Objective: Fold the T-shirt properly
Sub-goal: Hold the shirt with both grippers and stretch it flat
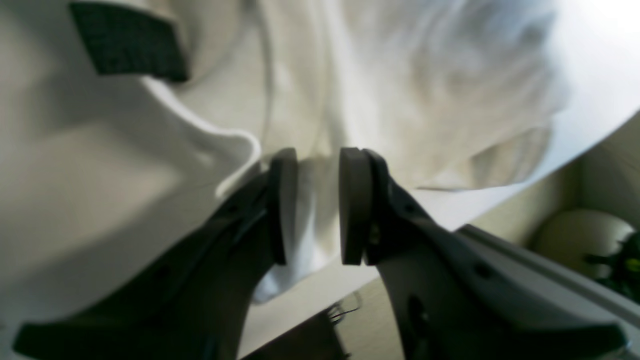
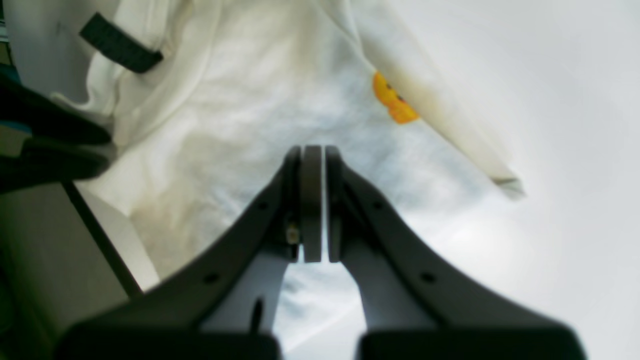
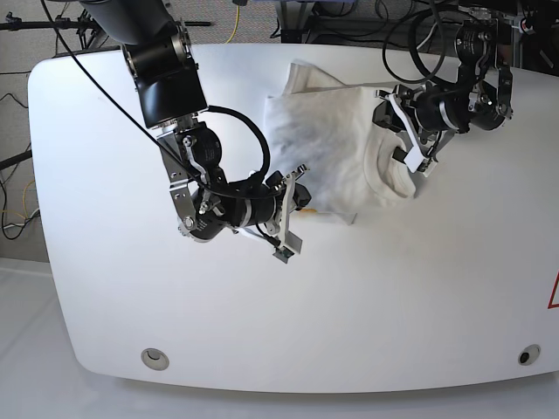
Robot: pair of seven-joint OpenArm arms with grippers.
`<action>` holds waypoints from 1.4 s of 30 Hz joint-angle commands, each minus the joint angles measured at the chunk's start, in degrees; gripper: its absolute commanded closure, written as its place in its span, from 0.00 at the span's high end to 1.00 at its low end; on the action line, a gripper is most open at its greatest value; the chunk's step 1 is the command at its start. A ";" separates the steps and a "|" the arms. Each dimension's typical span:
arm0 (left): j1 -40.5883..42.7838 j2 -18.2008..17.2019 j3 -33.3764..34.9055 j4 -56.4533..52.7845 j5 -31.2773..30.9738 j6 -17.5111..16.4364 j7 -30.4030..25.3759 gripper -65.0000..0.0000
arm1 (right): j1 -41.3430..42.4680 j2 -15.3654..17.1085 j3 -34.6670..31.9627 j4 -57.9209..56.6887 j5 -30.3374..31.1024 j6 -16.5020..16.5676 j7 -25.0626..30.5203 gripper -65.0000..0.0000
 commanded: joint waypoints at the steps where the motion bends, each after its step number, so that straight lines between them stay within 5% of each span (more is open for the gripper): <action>1: -0.44 -0.77 -0.39 0.74 1.72 -0.12 -0.72 0.19 | 1.42 -0.19 0.18 1.30 1.08 0.22 0.82 0.01; 15: -0.44 -2.36 -1.71 0.74 8.32 -0.21 -0.63 0.19 | 1.42 -0.19 0.18 1.30 1.08 0.22 0.82 0.01; 30: -2.72 -0.25 -2.68 1.27 -15.68 2.25 -0.63 0.19 | 5.20 -0.19 0.62 0.95 1.00 -0.04 1.43 0.01; 35: -2.72 1.51 -2.41 1.27 -16.65 6.30 -0.63 0.19 | 6.87 -0.10 0.62 0.86 1.00 -0.13 3.37 0.01; 42: -2.37 1.69 3.65 1.27 -17.18 6.38 -0.63 0.19 | 9.42 0.16 0.71 -4.15 -1.55 -0.22 5.56 0.01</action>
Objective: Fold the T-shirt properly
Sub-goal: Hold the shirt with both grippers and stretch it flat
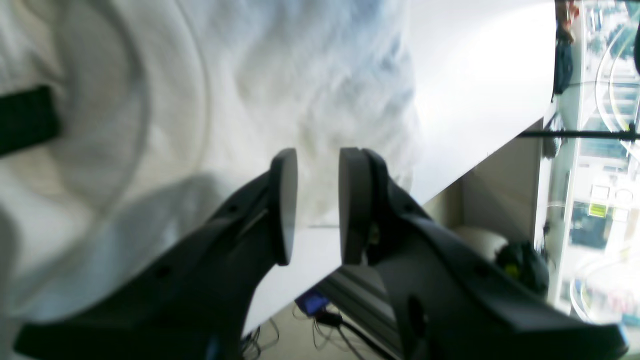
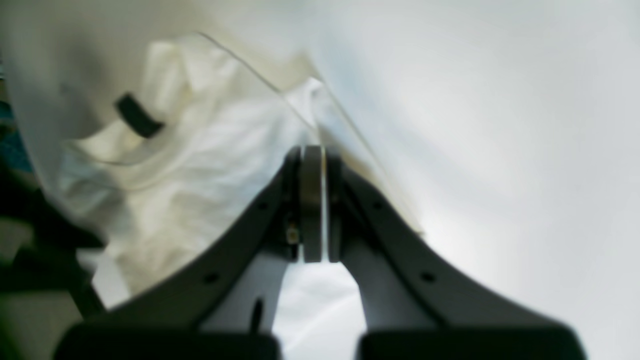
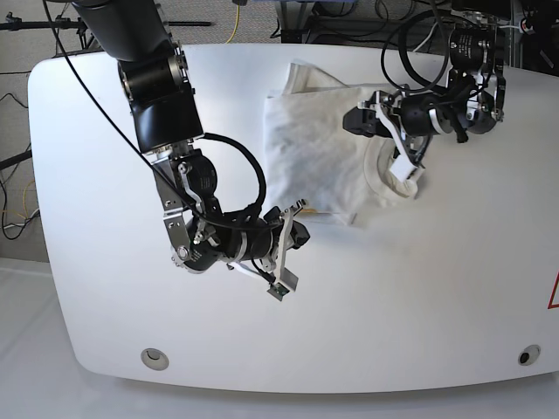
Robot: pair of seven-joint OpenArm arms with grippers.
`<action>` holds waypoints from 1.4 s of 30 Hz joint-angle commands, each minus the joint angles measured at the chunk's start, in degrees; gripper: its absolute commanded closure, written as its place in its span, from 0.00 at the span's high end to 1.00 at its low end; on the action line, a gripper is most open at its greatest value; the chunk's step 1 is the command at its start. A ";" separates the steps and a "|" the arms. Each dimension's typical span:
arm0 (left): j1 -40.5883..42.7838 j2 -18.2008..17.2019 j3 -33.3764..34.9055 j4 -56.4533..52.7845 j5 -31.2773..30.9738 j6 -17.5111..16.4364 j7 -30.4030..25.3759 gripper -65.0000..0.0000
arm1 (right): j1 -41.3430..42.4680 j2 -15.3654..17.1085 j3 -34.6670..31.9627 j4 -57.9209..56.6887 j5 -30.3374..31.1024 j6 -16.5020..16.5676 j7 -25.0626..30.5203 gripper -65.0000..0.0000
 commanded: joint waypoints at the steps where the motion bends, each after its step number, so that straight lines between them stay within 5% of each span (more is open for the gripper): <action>1: -0.25 -0.19 1.97 0.87 -1.48 0.05 -0.52 0.19 | 2.78 -0.41 0.29 -2.92 -2.02 0.06 2.95 0.01; 14: 1.60 -0.19 3.03 0.08 2.12 0.22 -0.52 0.19 | 2.87 -0.41 0.12 -14.78 -7.73 0.59 15.87 0.01; 30: -3.94 -0.63 3.20 -20.49 12.67 -0.57 -3.33 0.19 | -0.12 2.67 0.12 -18.39 -7.56 0.59 19.56 0.01; 38: -8.25 -1.51 3.20 -27.87 17.42 -10.24 -7.64 0.19 | -3.55 3.02 0.21 -18.21 -7.38 1.56 19.83 0.01; 42: -10.36 -1.42 3.20 -30.51 20.23 -11.38 -8.69 0.19 | -4.96 3.20 0.29 -18.13 -7.38 4.11 19.65 0.00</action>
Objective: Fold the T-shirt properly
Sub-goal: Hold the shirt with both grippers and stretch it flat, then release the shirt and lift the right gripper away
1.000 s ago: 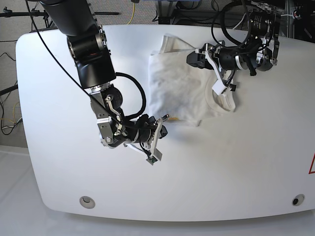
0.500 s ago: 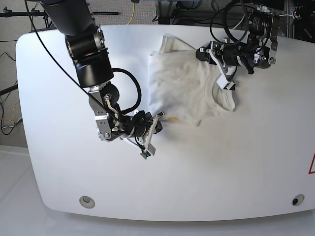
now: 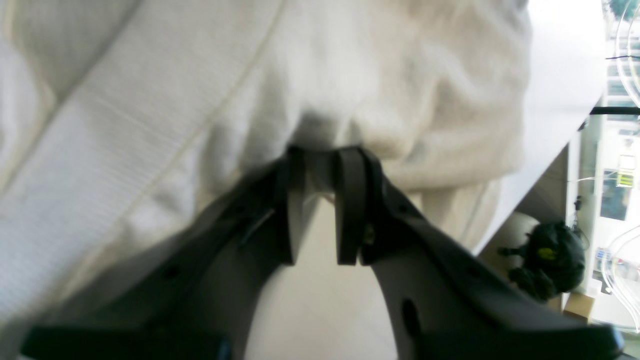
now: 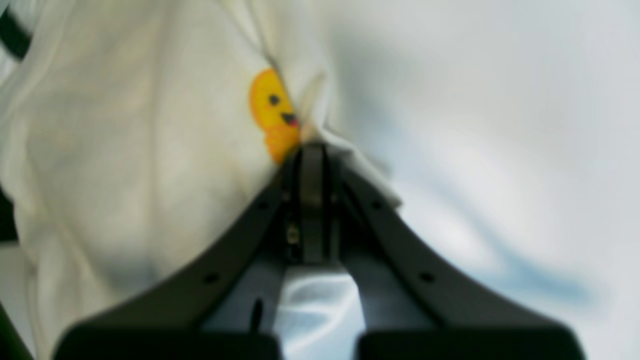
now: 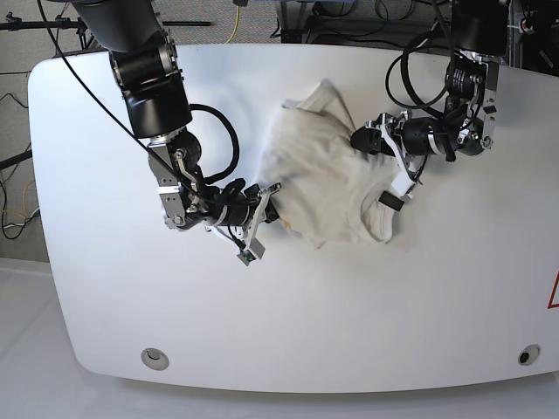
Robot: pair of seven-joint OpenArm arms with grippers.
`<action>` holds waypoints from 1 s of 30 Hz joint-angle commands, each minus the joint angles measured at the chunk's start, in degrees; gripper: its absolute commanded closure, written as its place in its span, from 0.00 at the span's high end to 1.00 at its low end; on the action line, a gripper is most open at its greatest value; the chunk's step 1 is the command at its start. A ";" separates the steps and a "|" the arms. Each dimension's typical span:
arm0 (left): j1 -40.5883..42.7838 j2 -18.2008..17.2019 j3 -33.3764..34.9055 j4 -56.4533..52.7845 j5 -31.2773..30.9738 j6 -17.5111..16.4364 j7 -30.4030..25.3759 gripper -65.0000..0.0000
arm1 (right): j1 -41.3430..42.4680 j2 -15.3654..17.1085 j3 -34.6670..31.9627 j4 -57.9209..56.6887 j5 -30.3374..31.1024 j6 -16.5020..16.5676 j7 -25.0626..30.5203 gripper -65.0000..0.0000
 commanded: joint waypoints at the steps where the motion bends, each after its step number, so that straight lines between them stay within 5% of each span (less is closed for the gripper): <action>1: -0.90 -0.88 -0.05 -3.06 13.48 2.56 2.21 0.19 | -0.50 0.01 0.01 0.50 -0.21 1.25 -1.53 0.00; 19: -9.07 -0.79 -0.14 -5.70 22.44 -4.74 -0.87 0.19 | -10.43 4.05 0.10 14.74 -0.12 0.90 -1.79 0.00; 30: -12.85 2.46 -0.14 -13.00 28.16 -4.91 -6.84 0.19 | -16.67 5.28 0.01 18.96 -0.21 0.90 -1.79 0.00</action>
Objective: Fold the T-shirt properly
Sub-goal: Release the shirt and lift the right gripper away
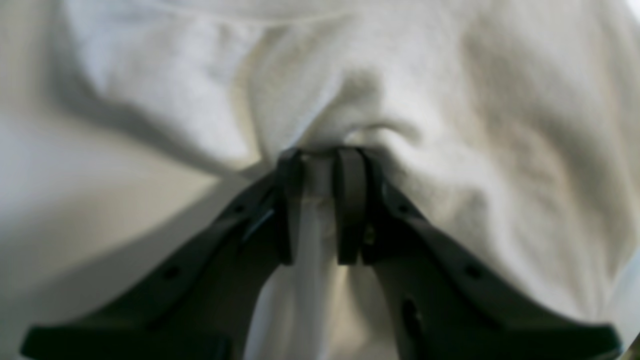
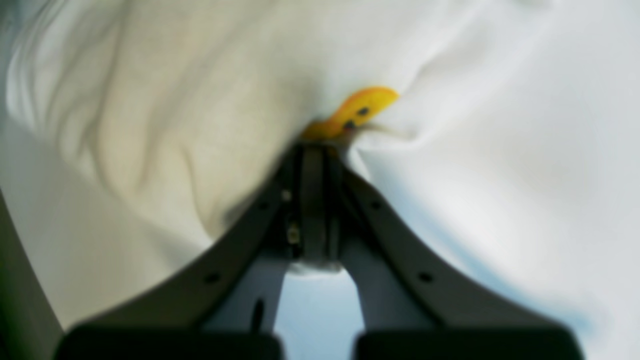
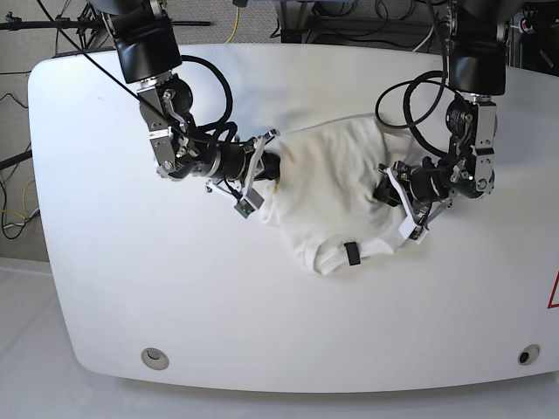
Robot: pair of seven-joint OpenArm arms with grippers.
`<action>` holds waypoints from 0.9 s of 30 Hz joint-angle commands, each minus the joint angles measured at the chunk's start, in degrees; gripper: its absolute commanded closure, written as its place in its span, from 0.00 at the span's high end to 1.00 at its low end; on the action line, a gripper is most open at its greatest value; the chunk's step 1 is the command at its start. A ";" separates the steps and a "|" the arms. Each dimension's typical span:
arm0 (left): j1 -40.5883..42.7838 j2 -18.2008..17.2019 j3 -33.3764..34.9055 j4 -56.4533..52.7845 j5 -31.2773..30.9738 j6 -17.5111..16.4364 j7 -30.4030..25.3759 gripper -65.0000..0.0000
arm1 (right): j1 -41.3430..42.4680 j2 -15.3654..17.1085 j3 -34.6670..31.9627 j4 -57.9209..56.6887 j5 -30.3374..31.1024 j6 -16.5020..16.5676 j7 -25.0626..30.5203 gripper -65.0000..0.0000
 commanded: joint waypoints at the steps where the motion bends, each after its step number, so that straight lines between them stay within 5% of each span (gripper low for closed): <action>1: -0.68 0.56 0.21 -4.13 6.22 1.49 3.60 0.19 | -1.16 0.82 -0.06 1.13 -1.74 -0.26 -2.69 0.00; 10: -4.46 1.35 0.21 -12.39 7.27 -2.99 0.35 0.19 | -5.55 1.88 -0.06 5.96 -2.09 -0.26 -2.69 0.00; 27: -8.86 1.27 -0.32 -13.01 7.01 -3.61 -0.09 0.19 | -6.43 2.93 5.22 7.72 -1.74 -0.35 -2.69 0.00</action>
